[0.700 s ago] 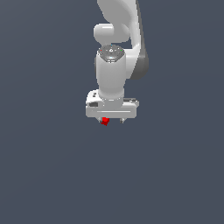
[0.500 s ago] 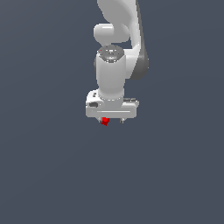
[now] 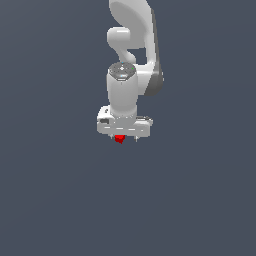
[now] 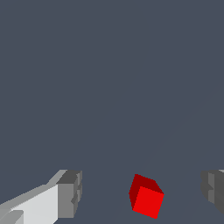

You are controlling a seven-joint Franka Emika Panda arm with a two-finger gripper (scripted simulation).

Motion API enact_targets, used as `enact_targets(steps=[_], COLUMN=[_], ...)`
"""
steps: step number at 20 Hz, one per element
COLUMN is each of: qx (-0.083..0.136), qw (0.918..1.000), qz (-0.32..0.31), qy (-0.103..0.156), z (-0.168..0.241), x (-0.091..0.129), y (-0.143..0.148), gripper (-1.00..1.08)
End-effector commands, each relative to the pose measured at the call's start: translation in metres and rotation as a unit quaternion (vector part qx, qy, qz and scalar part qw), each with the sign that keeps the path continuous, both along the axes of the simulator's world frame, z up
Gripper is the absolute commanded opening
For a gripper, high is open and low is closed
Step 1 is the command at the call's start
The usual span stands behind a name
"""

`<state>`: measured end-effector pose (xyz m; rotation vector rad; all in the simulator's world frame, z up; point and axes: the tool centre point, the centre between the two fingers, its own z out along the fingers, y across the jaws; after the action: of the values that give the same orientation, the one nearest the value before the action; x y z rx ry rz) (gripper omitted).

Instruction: Pick up the red cube and move it to a goal position.

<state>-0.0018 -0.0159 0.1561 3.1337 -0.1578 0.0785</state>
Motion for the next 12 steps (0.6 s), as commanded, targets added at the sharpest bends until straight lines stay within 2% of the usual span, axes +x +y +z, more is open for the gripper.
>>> enact_targets(steps=[1, 12], qx=[0.001, 0.004], qw=[0.9998, 0.9919], qz=[-0.020, -0.126], qy=[0.003, 0.018], z=[-0.016, -0.100], x=[-0.011, -0.071], y=[-0.006, -0.027], gripper=[1.00, 1.00])
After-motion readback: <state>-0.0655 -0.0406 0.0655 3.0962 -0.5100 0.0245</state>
